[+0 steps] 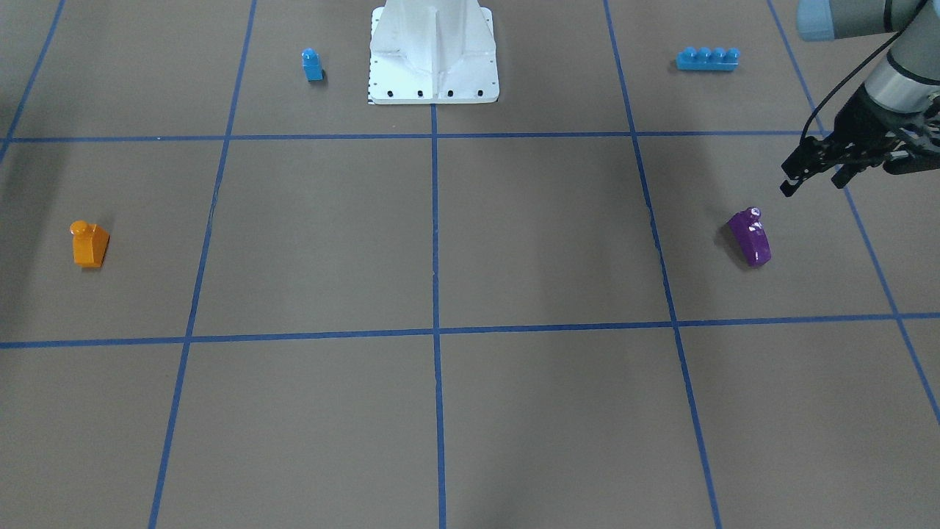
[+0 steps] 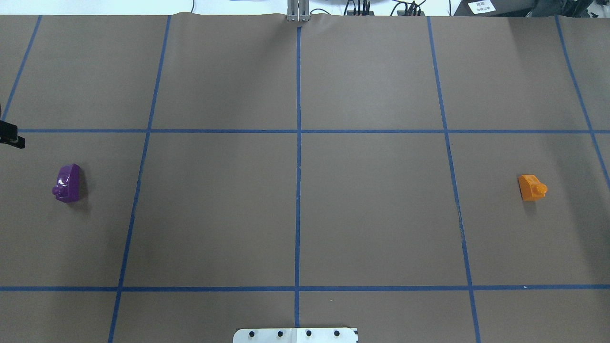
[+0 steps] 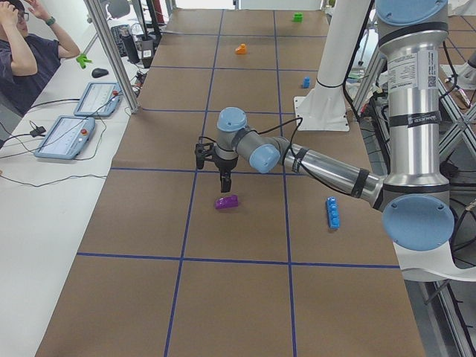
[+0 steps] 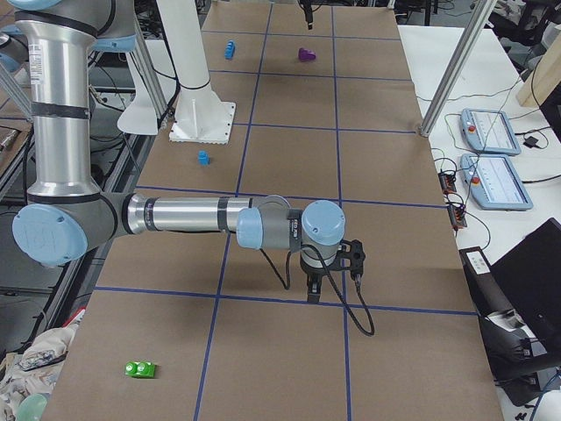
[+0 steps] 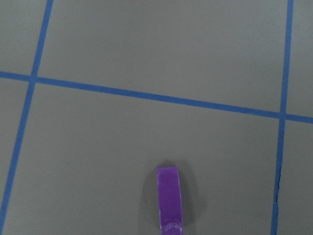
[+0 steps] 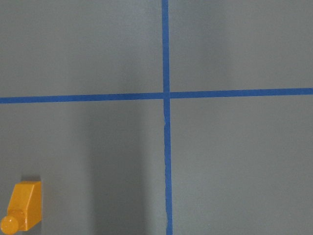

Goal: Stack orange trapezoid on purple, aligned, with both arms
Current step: 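Lower the left gripper onto the purple trapezoid block and grasp it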

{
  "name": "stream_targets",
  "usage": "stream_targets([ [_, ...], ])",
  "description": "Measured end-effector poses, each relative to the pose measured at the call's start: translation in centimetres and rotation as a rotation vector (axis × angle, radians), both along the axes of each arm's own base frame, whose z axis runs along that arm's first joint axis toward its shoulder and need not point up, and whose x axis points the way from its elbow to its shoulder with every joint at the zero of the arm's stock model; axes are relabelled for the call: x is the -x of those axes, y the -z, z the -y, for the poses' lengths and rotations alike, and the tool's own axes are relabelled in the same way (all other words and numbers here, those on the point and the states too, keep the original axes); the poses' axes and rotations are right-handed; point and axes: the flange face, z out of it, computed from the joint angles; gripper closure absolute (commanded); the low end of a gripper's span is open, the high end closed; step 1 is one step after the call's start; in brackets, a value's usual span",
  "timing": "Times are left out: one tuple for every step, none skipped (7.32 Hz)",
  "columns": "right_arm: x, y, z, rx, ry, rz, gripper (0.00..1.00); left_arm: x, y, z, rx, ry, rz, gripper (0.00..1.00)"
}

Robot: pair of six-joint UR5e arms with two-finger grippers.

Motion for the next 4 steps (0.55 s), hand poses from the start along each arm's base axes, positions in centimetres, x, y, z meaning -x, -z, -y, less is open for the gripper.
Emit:
stream_targets([
  [0.0,0.1,0.0,-0.001,0.0,-0.001,0.0,-1.9,-1.4,-0.4,-0.01,0.007,0.025,0.0],
  [0.0,0.1,-0.1,-0.002,0.0,0.0,0.0,-3.3,-3.1,-0.5,-0.023,0.011,0.04,0.0],
  [0.0,0.2,-0.1,-0.004,0.0,0.0,0.0,-4.5,-4.6,-0.4,-0.03,0.013,0.041,0.0],
  [0.0,0.3,-0.1,-0.005,0.0,0.001,0.0,-5.7,-5.4,-0.2,-0.031,0.01,0.039,0.0],
])
